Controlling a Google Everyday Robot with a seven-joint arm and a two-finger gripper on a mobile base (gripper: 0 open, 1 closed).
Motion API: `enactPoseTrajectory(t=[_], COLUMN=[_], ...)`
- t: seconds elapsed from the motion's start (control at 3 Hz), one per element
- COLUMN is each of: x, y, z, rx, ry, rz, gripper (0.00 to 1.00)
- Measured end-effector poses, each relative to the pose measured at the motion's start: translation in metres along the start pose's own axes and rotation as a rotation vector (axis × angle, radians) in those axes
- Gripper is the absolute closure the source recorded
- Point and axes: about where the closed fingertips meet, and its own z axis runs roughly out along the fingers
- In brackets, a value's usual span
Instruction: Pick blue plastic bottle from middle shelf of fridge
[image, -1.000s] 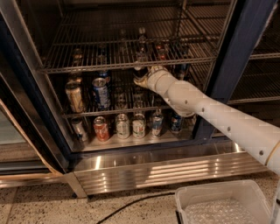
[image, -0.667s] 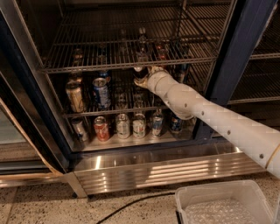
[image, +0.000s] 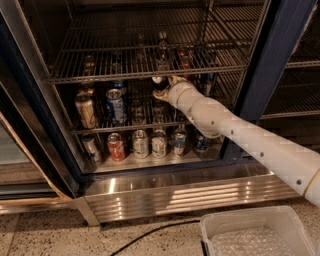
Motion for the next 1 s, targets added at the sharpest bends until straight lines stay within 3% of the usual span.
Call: enactPoseTrajectory(t=[0.33, 1.0], x=[-0.004, -0.026], y=[0.006, -0.004], z=[-0.016, -0.056], rx=[0.016, 0.113], ry=[-0.031, -0.126], rz=[0.009, 0.041], gripper=[1.00, 1.00])
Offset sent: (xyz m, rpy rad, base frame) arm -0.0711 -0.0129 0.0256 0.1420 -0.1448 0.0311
